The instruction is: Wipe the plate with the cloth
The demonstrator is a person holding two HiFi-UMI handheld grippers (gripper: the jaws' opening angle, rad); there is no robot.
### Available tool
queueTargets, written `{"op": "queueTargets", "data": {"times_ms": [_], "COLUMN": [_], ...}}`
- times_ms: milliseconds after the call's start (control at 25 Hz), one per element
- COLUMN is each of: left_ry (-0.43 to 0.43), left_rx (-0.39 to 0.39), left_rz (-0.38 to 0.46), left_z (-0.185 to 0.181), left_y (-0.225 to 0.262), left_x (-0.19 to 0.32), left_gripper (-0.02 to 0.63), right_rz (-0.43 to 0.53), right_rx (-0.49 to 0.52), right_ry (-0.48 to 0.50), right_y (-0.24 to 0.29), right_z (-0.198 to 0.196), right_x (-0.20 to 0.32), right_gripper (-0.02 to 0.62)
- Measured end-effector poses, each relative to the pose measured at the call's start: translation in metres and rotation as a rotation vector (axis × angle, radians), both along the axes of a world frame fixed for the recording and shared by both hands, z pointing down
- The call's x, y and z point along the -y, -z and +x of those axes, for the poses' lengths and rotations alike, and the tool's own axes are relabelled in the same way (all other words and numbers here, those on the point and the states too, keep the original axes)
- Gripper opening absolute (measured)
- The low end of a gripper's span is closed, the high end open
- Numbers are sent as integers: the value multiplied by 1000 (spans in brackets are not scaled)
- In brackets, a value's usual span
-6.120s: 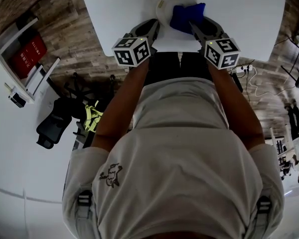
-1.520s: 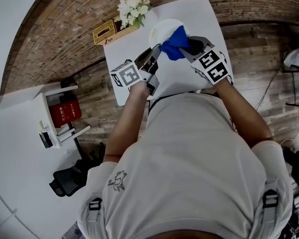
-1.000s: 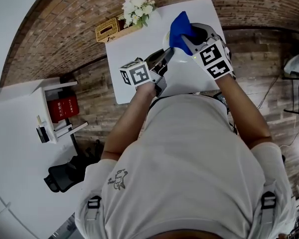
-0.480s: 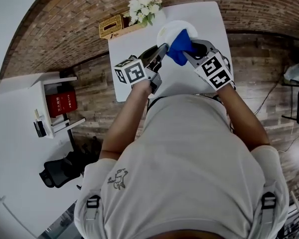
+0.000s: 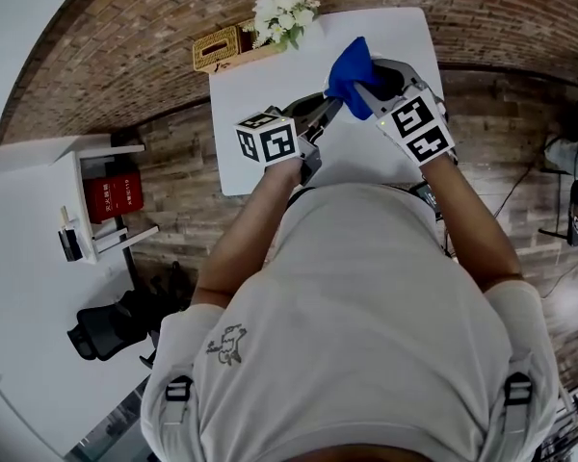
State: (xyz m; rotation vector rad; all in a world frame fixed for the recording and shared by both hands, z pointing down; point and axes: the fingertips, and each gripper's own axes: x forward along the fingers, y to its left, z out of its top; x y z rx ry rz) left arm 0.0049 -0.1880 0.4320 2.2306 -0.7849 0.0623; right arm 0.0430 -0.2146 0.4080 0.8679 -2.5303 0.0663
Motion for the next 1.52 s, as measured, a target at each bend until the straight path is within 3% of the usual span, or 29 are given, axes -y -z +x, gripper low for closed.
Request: {"op": "queueTargets", "data": {"times_ms": [120, 240, 400, 520, 640, 880, 1240, 1400, 1520], "left_ry": [31, 90, 106, 109, 118, 53, 17, -27, -92], "left_rx": [-13, -79, -27, 92, 206, 486, 934, 1086, 1189], "left_rz": [15, 14, 86, 186, 276, 507, 972, 1148, 1259], "left_z": [-9, -29, -52, -68, -79, -75, -74, -65, -54], "left_y": [6, 14, 24, 29, 35, 52, 108, 126, 126], "left_x": [7, 15, 22, 24, 28, 37, 44, 42, 35], "left_gripper": [25, 24, 25, 18, 18, 18, 18, 18, 18], "right_rz": [-14, -40, -60, -57, -71, -19, 83, 115, 76], "right_rx": [2, -42, -100, -73, 38, 156, 265, 269, 274], "right_ry": [63, 95, 50, -11, -38, -23, 63, 142, 237], "right_y": [-7, -25, -44, -37, -18, 48, 143, 168, 170], "right_z": [-19, -16, 9, 32, 45, 43, 7, -22, -49], "right_x": [-18, -30, -23, -4, 13, 38, 49, 40, 20], "right_gripper": [135, 135, 135, 135, 135, 135, 135, 135, 135]}}
